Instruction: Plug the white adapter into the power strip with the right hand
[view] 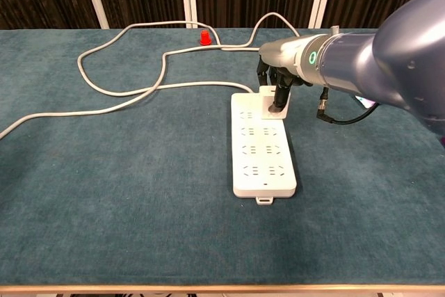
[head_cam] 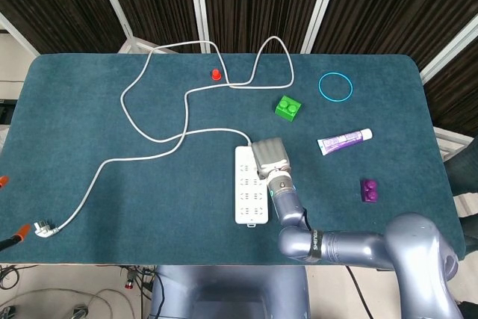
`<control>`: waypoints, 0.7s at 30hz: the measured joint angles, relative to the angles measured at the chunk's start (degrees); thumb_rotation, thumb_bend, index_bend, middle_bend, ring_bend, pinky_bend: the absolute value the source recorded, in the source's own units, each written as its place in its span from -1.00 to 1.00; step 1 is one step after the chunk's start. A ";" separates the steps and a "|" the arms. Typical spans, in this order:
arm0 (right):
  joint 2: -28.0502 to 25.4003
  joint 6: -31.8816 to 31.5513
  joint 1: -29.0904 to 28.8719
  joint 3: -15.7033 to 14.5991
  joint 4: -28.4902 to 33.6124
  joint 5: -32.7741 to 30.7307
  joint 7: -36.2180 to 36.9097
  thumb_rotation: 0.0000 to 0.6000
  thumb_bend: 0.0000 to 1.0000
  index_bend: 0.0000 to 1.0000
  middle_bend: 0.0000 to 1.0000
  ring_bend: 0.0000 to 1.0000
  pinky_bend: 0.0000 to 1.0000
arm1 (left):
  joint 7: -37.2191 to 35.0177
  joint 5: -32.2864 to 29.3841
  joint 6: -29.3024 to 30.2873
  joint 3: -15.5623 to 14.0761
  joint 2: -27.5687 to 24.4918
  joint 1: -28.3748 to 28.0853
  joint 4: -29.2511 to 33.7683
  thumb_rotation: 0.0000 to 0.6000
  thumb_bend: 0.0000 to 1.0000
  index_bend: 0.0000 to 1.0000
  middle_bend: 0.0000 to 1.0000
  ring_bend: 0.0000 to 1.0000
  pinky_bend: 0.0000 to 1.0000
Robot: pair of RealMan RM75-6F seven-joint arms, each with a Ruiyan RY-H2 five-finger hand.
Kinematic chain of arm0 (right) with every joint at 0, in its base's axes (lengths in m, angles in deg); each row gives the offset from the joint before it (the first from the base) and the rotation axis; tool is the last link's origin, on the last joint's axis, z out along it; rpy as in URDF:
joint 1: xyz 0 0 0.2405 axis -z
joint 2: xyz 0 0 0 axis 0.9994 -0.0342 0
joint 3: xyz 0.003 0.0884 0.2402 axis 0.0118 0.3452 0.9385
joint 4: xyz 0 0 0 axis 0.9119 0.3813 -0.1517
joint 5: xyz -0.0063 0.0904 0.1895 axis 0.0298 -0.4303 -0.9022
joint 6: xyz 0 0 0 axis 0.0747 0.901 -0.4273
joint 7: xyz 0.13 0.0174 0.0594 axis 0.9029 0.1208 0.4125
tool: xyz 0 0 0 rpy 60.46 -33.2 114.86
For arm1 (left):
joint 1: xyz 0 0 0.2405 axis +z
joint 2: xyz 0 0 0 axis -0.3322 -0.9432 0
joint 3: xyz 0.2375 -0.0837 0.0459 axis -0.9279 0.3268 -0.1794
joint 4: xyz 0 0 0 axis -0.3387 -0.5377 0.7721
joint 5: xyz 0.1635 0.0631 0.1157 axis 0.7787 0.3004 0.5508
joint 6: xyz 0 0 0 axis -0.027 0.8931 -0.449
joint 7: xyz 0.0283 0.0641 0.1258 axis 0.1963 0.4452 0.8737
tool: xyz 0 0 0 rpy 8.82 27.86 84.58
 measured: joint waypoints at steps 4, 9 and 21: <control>0.35 -0.02 -0.13 0.00 -0.26 0.01 -0.38 1.00 0.28 0.63 0.48 0.70 0.51 | -0.05 -0.07 -0.09 0.02 -0.03 -0.03 -0.02 1.00 -0.71 -0.70 -1.00 -1.00 -0.99; 0.63 -0.14 -0.22 0.00 -0.44 0.07 -0.71 1.00 0.28 0.67 0.51 0.71 0.52 | -0.12 -0.11 -0.08 0.05 -0.04 -0.03 -0.04 1.00 -0.71 -0.70 -1.00 -1.00 -0.99; 1.54 -0.49 -0.26 -0.02 -1.02 0.38 -1.37 1.00 0.36 0.86 0.61 0.73 0.54 | -0.20 -0.20 -0.18 0.04 -0.09 -0.05 -0.06 1.00 -0.71 -0.70 -1.00 -1.00 -0.99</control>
